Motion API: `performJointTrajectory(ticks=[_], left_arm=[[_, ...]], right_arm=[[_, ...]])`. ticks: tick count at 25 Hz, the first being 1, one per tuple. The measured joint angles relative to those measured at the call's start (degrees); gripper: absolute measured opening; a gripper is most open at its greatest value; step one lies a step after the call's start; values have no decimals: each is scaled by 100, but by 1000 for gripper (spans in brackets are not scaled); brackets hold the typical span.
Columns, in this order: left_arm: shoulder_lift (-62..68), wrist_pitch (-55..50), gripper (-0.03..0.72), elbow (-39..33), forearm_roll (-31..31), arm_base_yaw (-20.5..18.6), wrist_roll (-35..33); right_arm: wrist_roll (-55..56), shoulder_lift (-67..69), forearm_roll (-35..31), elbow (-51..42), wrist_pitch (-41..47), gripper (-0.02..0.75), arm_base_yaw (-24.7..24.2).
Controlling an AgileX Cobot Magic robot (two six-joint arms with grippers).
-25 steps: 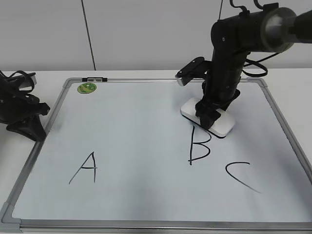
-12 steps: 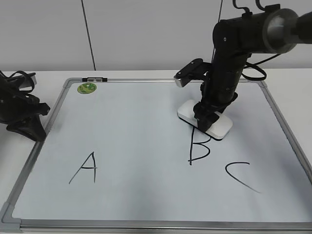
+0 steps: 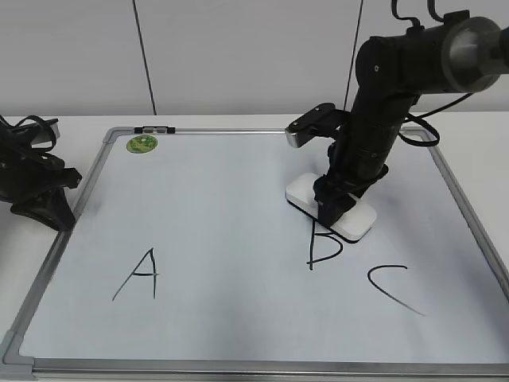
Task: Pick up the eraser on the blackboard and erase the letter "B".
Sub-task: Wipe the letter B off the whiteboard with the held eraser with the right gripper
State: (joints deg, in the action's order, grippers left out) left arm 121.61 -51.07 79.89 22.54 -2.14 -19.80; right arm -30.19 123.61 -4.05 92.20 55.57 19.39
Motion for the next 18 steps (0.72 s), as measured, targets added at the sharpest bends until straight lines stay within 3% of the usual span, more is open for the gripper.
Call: performJointTrajectory(ticks=[9,18], left_arm=[[0,0,36,0,14,0,0],[0,0,35,0,4,0,0]], right_arm=[[-53,-349,-224,-642,-319,525,71],[-68,-717,-59,-1425,-883,525,726]])
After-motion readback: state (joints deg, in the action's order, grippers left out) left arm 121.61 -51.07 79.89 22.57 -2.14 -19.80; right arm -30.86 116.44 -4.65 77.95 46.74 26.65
